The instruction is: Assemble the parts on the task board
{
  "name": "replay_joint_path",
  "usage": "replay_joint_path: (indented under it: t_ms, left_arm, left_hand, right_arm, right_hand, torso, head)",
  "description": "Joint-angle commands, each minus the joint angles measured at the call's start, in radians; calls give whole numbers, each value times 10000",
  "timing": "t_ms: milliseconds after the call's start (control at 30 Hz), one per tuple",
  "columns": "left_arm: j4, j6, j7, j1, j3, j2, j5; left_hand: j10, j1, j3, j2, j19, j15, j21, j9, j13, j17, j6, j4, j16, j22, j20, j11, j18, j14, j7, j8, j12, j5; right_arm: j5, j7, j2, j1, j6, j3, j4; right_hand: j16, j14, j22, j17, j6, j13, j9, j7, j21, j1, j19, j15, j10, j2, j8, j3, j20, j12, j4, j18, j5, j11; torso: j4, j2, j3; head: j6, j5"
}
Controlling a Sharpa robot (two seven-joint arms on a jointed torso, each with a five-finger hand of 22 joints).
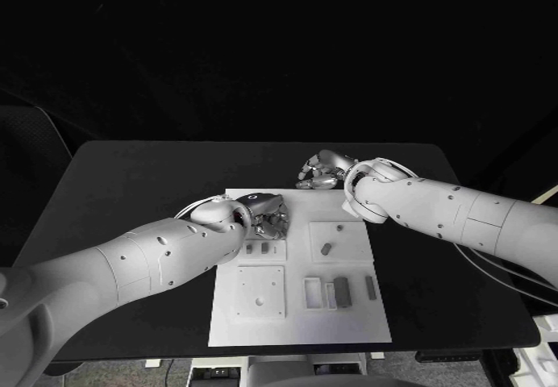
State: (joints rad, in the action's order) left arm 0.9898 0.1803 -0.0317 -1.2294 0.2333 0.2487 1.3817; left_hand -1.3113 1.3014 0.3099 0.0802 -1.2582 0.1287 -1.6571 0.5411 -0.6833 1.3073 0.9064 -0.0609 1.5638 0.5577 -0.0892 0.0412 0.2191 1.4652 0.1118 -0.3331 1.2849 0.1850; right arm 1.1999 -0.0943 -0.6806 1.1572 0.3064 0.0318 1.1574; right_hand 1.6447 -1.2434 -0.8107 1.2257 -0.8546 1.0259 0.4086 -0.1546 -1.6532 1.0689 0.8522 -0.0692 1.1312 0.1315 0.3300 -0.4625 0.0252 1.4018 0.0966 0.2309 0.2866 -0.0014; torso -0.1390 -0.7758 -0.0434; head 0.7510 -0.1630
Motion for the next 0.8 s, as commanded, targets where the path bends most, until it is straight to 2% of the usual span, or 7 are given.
replay_joint_path:
  t_ms: [33, 267, 567, 800]
  left_arm:
    - [4, -303, 61, 26, 16, -28, 41]
    - [-1, -250, 99, 26, 15, -2, 41]
    - [54, 17, -19, 26, 14, 16, 14]
    - [86, 308, -109, 26, 14, 79, -45]
  left_hand:
    - [-37, -14, 73, -108, -71, 47, -1431, -20, -16, 692, -66, 16, 62, 15, -26, 65, 427, 1502, 3, 53, 41, 56]
    - [-29, -49, 139, -213, -78, 47, -1427, -24, -19, 720, -21, 68, 81, 36, -29, 69, 427, 1511, 44, 43, 50, 63]
    - [26, -41, 466, -326, -61, 49, -1408, 80, -38, 868, 848, 99, 164, 153, -49, 105, 427, 1534, 217, -279, 99, 53]
    - [34, -34, 518, -361, -57, 48, -1403, 83, -36, 796, 901, 110, 115, 162, -49, 104, 427, 1487, 218, -292, 97, 48]
  right_arm:
    - [-7, 17, 18, 3, -146, 4, 11]
    - [-7, 1, 9, 3, -166, 4, -3]
    - [-7, -2, 35, 2, -192, 4, -32]
    - [-6, -11, 18, 2, -195, 4, -48]
  right_hand:
    - [59, -14, 13, 8, -38, -14, -7, -99, -208, -14, 27, -64, 26, -64, 27, -50, -32, 31, -8, 129, 32, -61]
    - [55, 0, 13, -8, -38, -15, -7, -99, -209, -14, 28, -64, 27, -64, 27, -50, -33, 32, -8, 129, 31, -62]
    - [58, -7, 13, -4, -38, -15, -7, -99, -212, -15, 31, -64, 31, -63, 27, -50, -33, 34, -7, 130, 30, -63]
    - [61, -15, 13, 2, -38, -15, -8, -99, -213, -17, 32, -65, 32, -63, 27, -50, -33, 35, -7, 130, 30, -64]
  torso:
    - [-1, 5, -3]
    - [4, 5, -3]
    - [-4, 5, -4]
    - [0, 6, -4]
  head:
    - [-2, -3]
    - [-3, 6]
    - [5, 5]
    - [-2, 16]
